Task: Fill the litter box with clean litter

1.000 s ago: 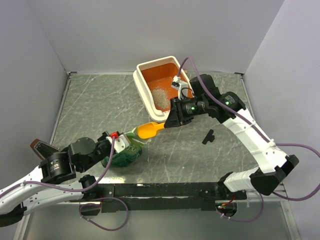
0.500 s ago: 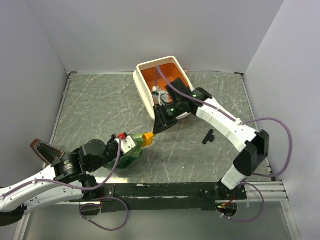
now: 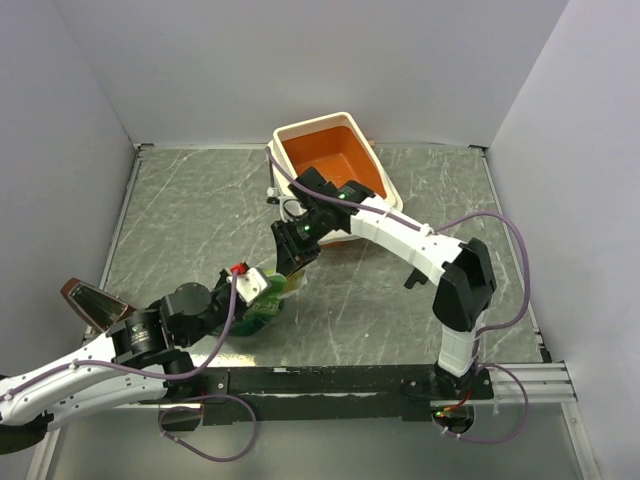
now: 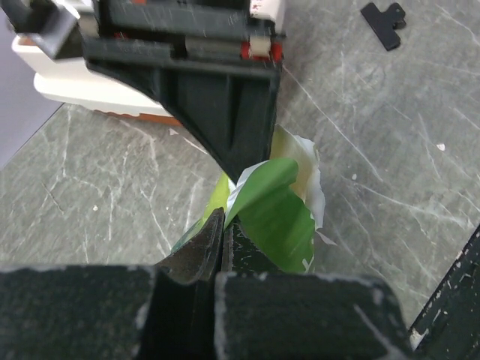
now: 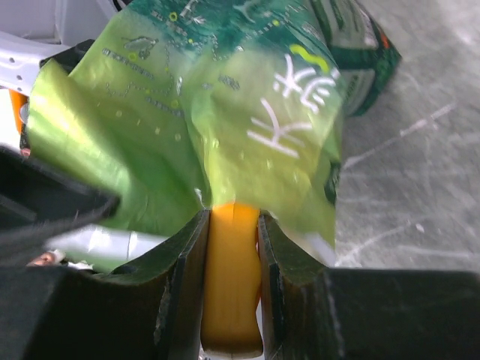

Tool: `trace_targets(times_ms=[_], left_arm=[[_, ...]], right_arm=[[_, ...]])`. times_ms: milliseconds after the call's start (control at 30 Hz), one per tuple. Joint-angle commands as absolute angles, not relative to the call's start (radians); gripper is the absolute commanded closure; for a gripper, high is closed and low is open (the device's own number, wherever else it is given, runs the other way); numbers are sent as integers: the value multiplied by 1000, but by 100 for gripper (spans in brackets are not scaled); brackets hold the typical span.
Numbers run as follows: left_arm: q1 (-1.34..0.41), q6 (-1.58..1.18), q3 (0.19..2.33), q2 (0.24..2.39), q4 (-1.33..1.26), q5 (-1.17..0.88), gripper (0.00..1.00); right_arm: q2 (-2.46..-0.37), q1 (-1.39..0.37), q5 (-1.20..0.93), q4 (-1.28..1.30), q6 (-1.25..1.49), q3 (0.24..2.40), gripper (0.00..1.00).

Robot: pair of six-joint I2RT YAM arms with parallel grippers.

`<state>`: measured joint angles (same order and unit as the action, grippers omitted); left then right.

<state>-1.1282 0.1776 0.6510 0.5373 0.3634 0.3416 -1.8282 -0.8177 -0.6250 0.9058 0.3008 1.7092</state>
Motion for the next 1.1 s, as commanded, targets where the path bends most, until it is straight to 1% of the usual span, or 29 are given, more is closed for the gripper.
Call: trace_targets(times_ms=[0, 233, 467, 667, 800, 900, 1067], left_arm=[[-1135, 144, 643, 500, 275, 380, 99], [-1135, 149, 629, 469, 265, 385, 99], [-1135, 161, 617, 477, 259, 354, 99], [-1135, 172, 606, 497, 250, 333, 99], [-1135, 176, 600, 518, 235, 308, 99], [-1135, 187, 591, 528, 224, 276, 99], [-1135, 198, 572, 520, 199, 245, 99]], right_arm=[[-1881, -847, -561, 901, 314, 1698, 100], [-1812, -819, -849, 576, 422, 1465, 100], [-1677, -773, -1051, 201, 603, 1214, 100], [-1592, -716, -1146, -66, 742, 1039, 100], [-1534, -644, -1193, -257, 839, 916, 100], [-1511, -597, -1233, -420, 926, 829, 100], [-1491, -522, -1278, -610, 1029, 724, 100]])
